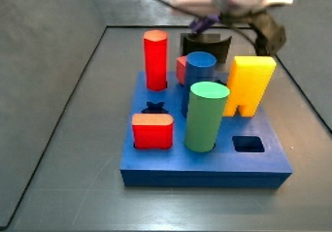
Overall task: Pick up the star object. Move up. Place the star object on the fixture. Regrasp the star object. Move to above the board. Insert the star object.
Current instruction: Move to above the board.
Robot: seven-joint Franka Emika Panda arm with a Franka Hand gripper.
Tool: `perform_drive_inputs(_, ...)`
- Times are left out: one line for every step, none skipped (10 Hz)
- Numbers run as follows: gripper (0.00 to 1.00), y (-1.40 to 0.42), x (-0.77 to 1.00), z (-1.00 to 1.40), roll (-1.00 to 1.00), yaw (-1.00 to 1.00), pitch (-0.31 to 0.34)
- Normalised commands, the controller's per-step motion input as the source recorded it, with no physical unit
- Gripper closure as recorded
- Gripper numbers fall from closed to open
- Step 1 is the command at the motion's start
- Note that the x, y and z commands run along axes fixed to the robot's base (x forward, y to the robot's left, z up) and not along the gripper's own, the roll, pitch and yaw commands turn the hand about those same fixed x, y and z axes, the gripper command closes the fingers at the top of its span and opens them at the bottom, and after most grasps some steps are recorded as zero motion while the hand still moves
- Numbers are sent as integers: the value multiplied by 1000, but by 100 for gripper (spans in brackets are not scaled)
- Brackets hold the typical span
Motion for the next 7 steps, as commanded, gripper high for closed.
perform_drive_inputs(100, 194, -224, 1000, -45, -191, -272)
perform_drive_inputs(100, 190, -221, 1000, -36, -224, -231)
perform_drive_inputs(100, 188, -214, 1000, -35, -261, -178)
perform_drive_inputs(100, 187, -212, 1000, -35, -274, -136)
perform_drive_inputs(100, 178, -201, 1000, -39, -271, -86)
perform_drive_inputs(100, 175, -193, 1000, -42, -254, -49)
perform_drive_inputs(100, 151, -164, 893, -52, -221, -5)
